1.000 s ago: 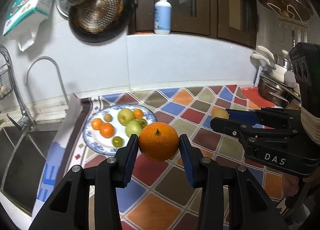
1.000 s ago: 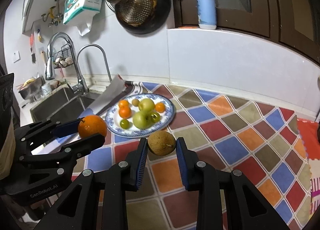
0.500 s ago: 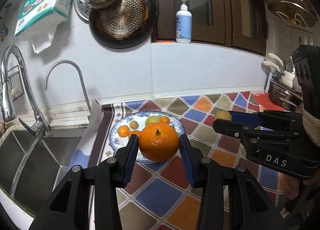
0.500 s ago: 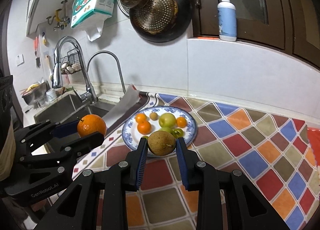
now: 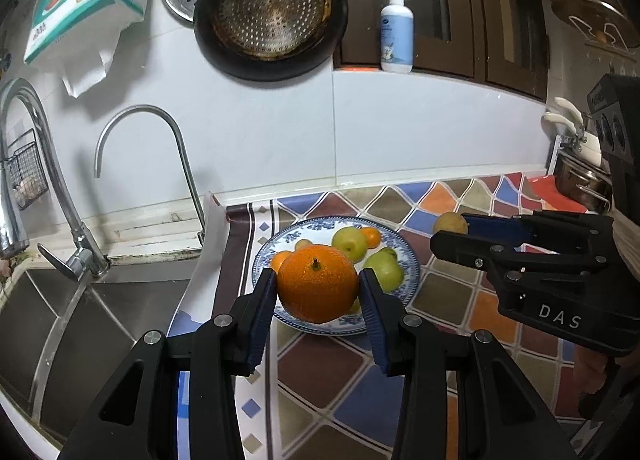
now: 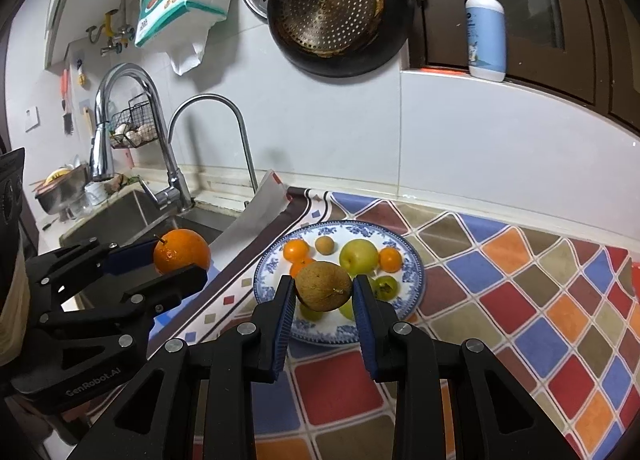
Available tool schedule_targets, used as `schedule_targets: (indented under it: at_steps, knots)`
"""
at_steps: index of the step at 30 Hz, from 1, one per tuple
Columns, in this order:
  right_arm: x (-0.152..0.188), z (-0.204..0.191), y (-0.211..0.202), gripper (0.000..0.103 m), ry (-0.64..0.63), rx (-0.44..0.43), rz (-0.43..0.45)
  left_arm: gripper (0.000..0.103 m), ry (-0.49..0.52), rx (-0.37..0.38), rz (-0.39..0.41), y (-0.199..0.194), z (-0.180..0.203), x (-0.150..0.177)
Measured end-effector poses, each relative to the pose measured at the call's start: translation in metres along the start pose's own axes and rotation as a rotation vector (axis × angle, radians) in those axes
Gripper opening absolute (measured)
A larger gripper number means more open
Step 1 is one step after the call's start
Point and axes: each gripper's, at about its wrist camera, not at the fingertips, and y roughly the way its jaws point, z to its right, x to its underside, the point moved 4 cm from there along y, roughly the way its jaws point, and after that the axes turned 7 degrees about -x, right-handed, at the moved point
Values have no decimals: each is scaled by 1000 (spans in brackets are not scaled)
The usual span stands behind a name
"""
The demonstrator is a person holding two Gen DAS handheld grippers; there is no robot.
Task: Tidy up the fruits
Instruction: 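Carry the orange and brown fruit onto the plate and release both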
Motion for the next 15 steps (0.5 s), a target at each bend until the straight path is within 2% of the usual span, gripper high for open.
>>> schedule_targets:
  at_steps: [15]
  knots:
    - [-11, 14, 75, 30, -4, -7, -63, 41, 26, 32, -114, 73, -11, 8]
